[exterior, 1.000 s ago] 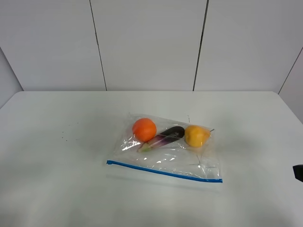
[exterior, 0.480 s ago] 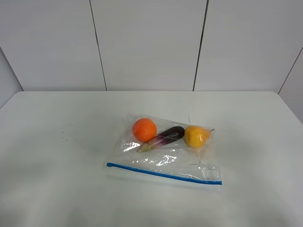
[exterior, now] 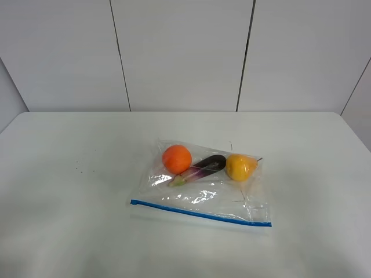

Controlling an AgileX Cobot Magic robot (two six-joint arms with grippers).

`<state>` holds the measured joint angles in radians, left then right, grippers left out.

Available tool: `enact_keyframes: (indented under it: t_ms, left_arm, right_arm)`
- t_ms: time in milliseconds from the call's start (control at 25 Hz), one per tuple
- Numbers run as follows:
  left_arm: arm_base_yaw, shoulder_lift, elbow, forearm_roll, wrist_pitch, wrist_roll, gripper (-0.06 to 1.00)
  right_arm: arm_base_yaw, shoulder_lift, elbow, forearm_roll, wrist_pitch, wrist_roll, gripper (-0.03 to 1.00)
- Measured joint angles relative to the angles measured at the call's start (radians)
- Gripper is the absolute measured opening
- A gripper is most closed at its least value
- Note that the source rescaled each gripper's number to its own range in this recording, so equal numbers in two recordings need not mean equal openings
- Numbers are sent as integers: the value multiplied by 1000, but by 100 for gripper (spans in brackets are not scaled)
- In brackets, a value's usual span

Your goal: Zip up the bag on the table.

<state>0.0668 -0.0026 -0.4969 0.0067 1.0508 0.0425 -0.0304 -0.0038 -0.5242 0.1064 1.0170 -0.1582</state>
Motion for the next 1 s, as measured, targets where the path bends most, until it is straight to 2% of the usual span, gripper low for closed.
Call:
enact_keyframes:
  t_ms: [160, 1000]
  left_arm:
    - [0, 0, 0, 0, 0, 0, 100]
    - [0, 0, 0, 1, 0, 0, 100]
  right_arm:
    - [0, 0, 0, -31, 13, 7, 100]
    - [0, 0, 23, -38, 14, 47, 100]
